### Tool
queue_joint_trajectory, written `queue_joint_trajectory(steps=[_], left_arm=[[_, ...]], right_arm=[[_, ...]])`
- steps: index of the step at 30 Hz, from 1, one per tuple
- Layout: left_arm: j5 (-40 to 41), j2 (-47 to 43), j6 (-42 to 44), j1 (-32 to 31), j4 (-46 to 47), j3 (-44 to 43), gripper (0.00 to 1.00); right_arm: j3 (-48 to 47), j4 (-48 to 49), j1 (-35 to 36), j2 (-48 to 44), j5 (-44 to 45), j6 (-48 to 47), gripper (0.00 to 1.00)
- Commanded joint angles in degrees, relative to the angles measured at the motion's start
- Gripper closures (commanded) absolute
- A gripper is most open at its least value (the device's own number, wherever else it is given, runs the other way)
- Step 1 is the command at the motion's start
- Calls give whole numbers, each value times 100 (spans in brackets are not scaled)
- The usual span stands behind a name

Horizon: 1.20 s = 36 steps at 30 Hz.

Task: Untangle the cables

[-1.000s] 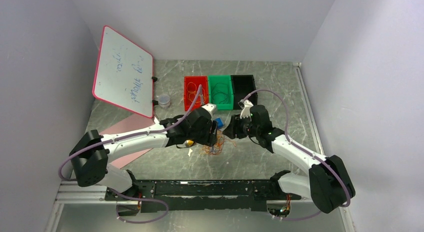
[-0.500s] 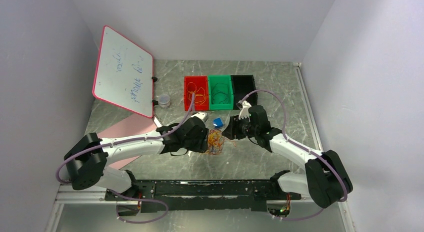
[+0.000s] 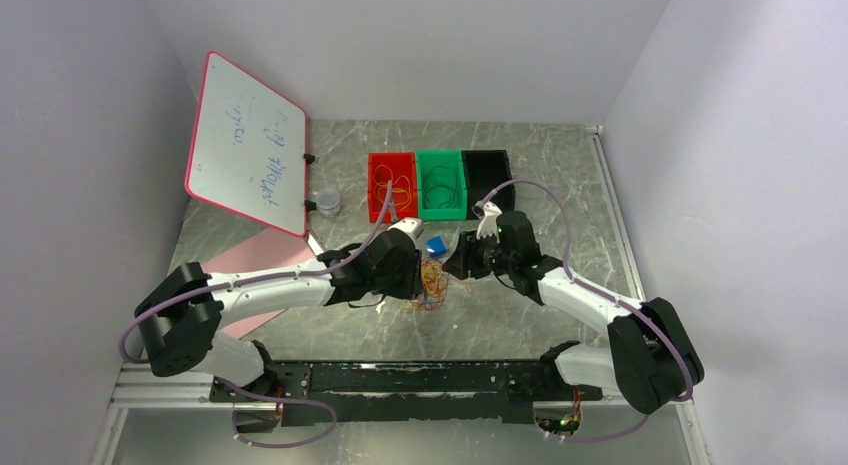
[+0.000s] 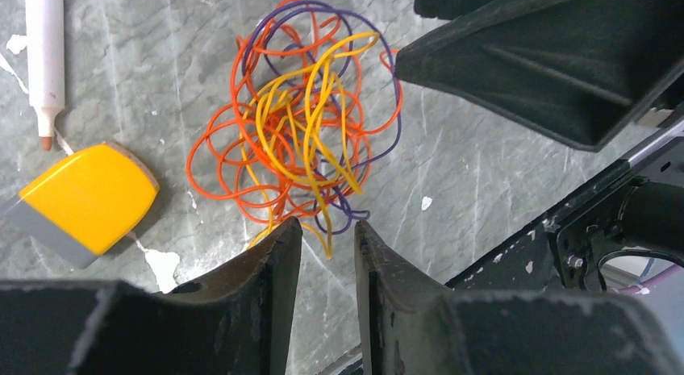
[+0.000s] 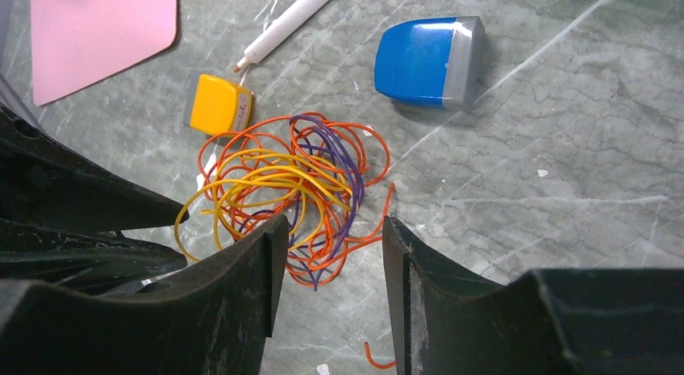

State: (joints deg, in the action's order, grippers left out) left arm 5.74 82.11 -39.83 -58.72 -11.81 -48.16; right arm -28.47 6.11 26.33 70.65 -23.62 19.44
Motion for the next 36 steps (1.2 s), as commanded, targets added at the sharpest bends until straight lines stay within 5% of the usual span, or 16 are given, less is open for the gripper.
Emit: queue_joint_trajectory(steps=[1, 9, 18, 36], left_arm=[[-150, 116, 102, -25, 259, -269, 64], [-63, 387, 153, -18, 158, -454, 66], [2, 544, 223, -24, 93, -679, 93], [173, -773, 1328, -61, -1007, -1348, 93]], right_arm=[[84, 79, 4, -68, -16, -4, 50], [105, 78, 4, -89, -69, 7, 50], [104, -191, 4, -506, 160, -2, 50], [153, -75, 4, -1012, 894, 128, 50]])
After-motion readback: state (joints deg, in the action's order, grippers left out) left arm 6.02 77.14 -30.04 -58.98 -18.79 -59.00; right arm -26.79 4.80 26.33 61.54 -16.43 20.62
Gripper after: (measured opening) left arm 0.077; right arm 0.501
